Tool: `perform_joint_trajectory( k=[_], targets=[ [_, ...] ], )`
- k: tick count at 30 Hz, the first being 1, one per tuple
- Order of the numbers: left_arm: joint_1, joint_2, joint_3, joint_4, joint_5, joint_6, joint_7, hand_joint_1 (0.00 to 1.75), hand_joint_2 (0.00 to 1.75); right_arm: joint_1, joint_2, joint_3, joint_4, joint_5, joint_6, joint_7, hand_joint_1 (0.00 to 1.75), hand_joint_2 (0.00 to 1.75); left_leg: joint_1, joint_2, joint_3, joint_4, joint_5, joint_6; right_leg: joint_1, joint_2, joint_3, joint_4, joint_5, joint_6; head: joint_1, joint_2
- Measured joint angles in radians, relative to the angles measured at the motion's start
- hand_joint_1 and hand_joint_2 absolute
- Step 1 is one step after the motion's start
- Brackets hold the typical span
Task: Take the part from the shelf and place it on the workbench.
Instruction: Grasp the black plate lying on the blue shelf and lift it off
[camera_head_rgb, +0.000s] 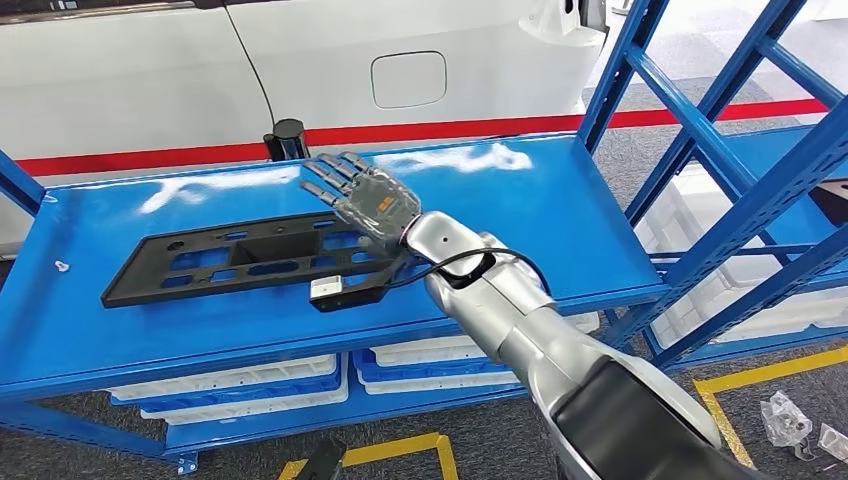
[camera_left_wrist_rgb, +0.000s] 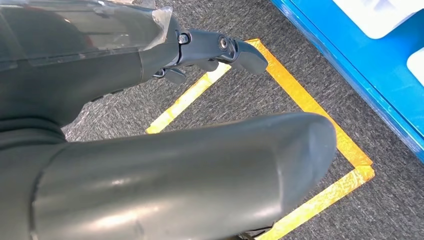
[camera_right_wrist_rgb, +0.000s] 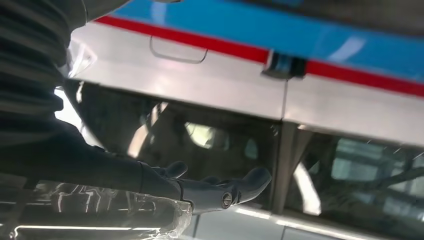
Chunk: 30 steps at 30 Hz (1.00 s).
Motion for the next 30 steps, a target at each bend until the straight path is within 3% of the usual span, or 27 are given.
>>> perform_joint_trajectory(
  k=[9, 24, 30],
  targets=[
    [0.000, -0.001, 0.017, 0.000, 0.014, 0.008, -0.001, 0.00, 0.00, 0.048, 0.060, 0.053, -0.008, -0.044, 0.141, -0.034, 0.00, 1.75, 0.000, 0.000, 0.000, -0.001, 0.000, 0.000, 0.000, 0.000, -0.003, 0.001, -0.002, -0.001, 0.000, 0.000],
    [0.003, -0.001, 0.028, 0.000, 0.019, 0.009, -0.005, 0.00, 0.00, 0.066, 0.071, 0.078, -0.011, -0.059, 0.169, -0.028, 0.00, 1.75, 0.000, 0.000, 0.000, -0.001, 0.000, 0.000, 0.000, 0.000, -0.002, 0.001, -0.001, -0.001, 0.000, 0.000],
    [0.005, -0.001, 0.028, 0.000, 0.013, 0.005, -0.005, 0.00, 0.00, 0.066, 0.050, 0.096, -0.011, -0.061, 0.141, 0.043, 0.00, 1.75, 0.000, 0.000, 0.000, -0.001, 0.000, 0.000, 0.000, 0.000, -0.004, 0.001, -0.002, -0.001, 0.000, 0.000]
  ],
)
